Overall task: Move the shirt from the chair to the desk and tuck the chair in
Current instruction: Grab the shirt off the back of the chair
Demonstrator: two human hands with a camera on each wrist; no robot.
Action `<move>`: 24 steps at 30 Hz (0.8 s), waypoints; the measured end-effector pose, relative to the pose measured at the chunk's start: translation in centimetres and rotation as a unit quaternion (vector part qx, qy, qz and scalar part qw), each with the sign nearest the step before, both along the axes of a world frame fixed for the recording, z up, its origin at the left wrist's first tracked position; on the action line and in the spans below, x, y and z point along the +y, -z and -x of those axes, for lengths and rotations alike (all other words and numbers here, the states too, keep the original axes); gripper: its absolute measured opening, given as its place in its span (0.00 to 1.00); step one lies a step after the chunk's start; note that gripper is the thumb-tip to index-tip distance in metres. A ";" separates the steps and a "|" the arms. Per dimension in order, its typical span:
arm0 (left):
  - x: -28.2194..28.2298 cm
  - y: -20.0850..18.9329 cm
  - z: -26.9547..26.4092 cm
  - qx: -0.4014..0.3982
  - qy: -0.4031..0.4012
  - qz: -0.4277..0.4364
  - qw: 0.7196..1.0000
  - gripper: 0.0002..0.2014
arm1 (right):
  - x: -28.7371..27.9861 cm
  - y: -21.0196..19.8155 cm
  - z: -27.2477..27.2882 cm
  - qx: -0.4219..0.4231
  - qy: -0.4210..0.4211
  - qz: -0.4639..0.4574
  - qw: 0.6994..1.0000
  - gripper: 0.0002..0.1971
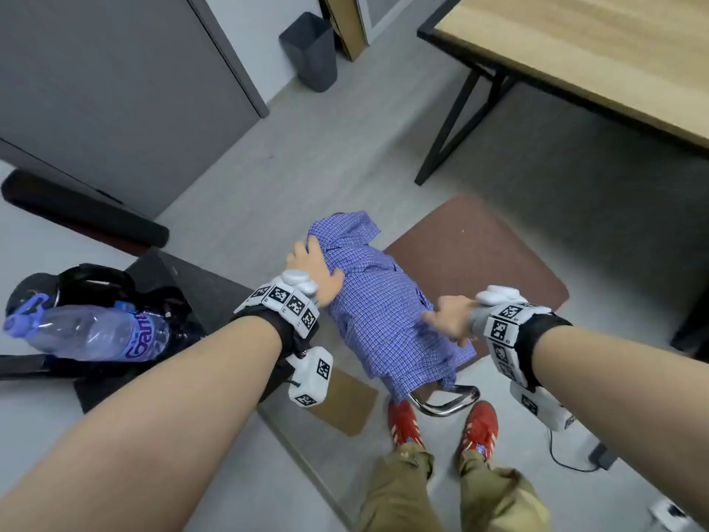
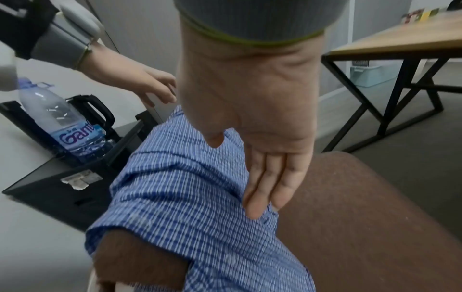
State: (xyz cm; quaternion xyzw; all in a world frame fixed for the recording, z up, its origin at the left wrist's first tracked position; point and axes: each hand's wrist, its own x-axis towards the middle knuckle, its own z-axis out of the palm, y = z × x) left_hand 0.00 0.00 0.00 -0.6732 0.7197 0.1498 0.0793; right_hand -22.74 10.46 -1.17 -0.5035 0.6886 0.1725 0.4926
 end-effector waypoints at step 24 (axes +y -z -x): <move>-3.4 0.8 0.6 -0.050 0.018 -0.139 0.989 0.14 | 1.1 1.8 -3.3 -0.220 0.389 -0.169 0.879 0.14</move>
